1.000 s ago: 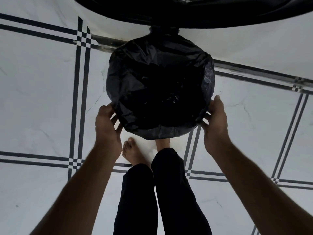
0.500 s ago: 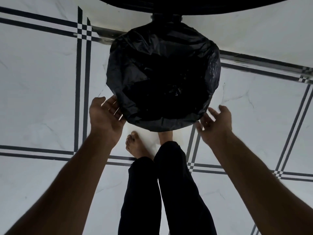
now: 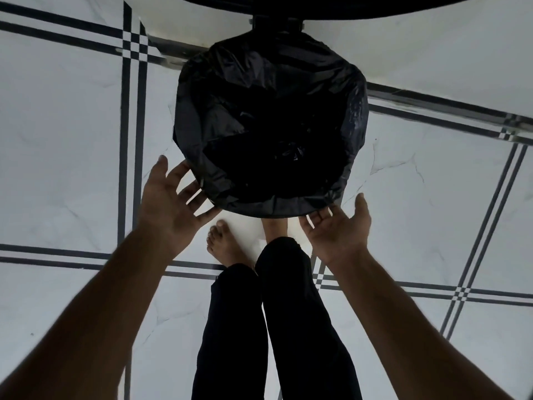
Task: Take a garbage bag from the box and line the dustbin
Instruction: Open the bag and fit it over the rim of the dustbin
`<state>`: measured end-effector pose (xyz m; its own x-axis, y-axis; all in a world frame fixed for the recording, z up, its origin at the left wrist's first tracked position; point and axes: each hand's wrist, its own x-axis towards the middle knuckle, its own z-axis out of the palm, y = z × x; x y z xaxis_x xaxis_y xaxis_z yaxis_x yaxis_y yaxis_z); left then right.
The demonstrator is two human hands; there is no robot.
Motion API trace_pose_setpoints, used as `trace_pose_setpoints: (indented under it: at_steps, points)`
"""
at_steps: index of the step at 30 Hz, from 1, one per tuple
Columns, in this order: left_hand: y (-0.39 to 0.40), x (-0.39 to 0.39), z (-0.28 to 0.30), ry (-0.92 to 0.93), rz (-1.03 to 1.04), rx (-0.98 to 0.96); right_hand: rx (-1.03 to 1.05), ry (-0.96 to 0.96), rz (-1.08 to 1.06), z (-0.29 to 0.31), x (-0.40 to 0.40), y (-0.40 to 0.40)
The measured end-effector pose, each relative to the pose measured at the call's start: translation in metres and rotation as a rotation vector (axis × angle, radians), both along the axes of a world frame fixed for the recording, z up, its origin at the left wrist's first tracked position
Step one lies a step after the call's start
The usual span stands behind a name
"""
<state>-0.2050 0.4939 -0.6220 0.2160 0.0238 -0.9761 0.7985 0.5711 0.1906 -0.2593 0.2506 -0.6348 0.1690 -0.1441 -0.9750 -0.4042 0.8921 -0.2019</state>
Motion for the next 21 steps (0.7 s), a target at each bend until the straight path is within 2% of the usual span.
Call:
trace_pose_setpoints:
  at_steps: [5, 13, 21]
  points:
    - [-0.007, -0.003, 0.003, -0.008, 0.026, 0.036, -0.069, -0.025, 0.006, -0.006, 0.016, -0.019]
    - [-0.015, 0.002, 0.003, 0.000, 0.011, 0.091, -0.199, -0.035, 0.407, 0.007, 0.045, -0.049]
    - [-0.012, 0.011, 0.005, -0.022, -0.058, 0.124, -0.229, -0.023, 0.475, 0.018, 0.075, -0.065]
